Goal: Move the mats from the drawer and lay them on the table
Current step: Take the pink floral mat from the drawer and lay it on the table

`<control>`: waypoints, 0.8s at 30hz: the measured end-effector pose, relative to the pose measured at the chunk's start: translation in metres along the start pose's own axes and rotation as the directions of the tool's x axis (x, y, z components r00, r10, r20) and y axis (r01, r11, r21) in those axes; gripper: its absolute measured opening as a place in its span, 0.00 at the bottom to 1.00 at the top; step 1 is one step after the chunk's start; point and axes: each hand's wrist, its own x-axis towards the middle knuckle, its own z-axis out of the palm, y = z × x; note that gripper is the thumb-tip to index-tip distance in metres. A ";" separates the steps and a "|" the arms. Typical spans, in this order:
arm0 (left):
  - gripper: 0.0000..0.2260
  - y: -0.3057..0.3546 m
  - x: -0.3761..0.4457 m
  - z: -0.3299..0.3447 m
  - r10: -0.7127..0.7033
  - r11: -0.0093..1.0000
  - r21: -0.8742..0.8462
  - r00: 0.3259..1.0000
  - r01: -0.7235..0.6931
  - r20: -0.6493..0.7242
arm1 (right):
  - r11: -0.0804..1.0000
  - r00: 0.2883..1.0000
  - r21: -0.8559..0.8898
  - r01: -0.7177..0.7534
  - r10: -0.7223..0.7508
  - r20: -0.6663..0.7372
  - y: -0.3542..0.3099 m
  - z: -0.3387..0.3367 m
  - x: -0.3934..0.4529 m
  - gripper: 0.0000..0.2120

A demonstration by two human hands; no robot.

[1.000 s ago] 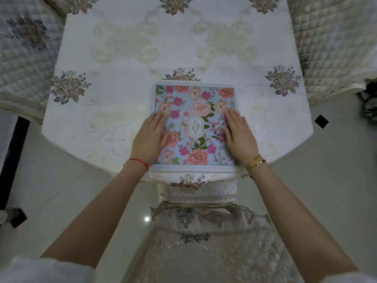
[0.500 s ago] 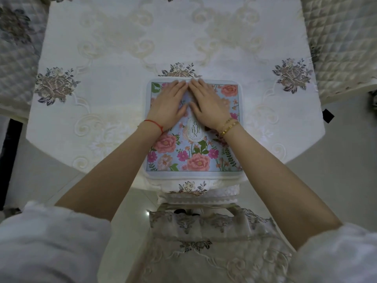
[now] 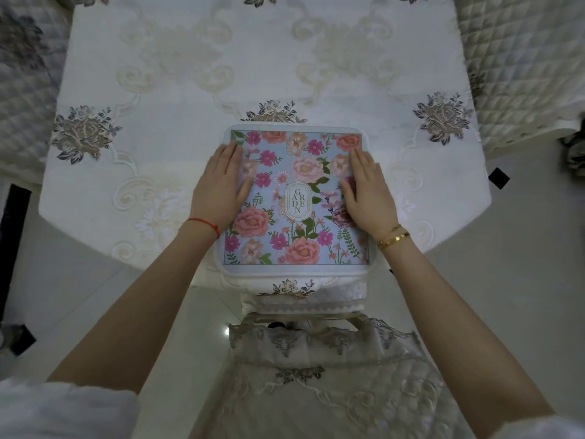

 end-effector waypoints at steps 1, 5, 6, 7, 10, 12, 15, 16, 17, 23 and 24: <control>0.26 -0.001 -0.008 -0.001 0.004 1.000 0.017 1.000 -0.004 0.007 | 1.000 1.000 -0.001 -0.010 0.010 -0.002 -0.001 0.001 -0.008 0.28; 0.27 -0.007 -0.037 -0.008 -0.026 0.999 0.024 0.998 0.025 0.055 | 1.000 1.000 0.004 -0.028 0.028 -0.006 -0.004 0.002 -0.037 0.28; 0.27 -0.006 -0.043 -0.010 -0.030 0.999 0.021 0.998 0.029 0.061 | 0.999 0.999 0.007 -0.032 0.032 -0.005 -0.005 0.002 -0.043 0.28; 0.27 -0.004 -0.051 -0.011 -0.029 0.999 0.018 0.998 0.028 0.064 | 0.999 0.999 0.007 -0.033 0.033 -0.002 -0.008 0.000 -0.050 0.28; 0.27 0.012 -0.080 -0.008 0.005 1.000 0.004 0.997 -0.006 0.079 | 1.000 0.999 -0.015 0.013 -0.012 0.034 -0.023 0.004 -0.073 0.28; 0.28 0.031 -0.099 -0.001 0.030 1.000 -0.006 0.994 -0.029 0.103 | 0.998 0.997 -0.041 0.051 -0.048 0.067 -0.038 0.014 -0.089 0.30; 0.29 0.056 -0.121 0.011 0.016 0.999 -0.030 0.993 -0.012 0.119 | 0.999 0.997 -0.043 0.022 -0.018 0.072 -0.055 0.028 -0.106 0.34; 0.29 0.060 -0.125 0.013 0.006 0.999 -0.036 0.994 -0.002 0.109 | 0.999 0.997 -0.046 0.006 -0.003 0.073 -0.057 0.029 -0.110 0.35; 0.29 0.061 -0.129 0.014 0.000 0.999 -0.039 0.995 0.004 0.104 | 0.998 0.997 -0.055 -0.003 0.007 0.075 -0.056 0.029 -0.114 0.35; 0.30 0.042 -0.151 0.004 -0.006 1.000 0.000 0.989 0.006 0.149 | 0.993 0.996 -0.116 -0.033 0.043 0.081 -0.026 0.013 -0.150 0.32; 0.29 0.040 -0.155 0.001 -0.003 1.000 0.002 0.989 0.003 0.147 | 0.991 0.996 -0.126 -0.043 0.052 0.073 -0.022 0.009 -0.156 0.31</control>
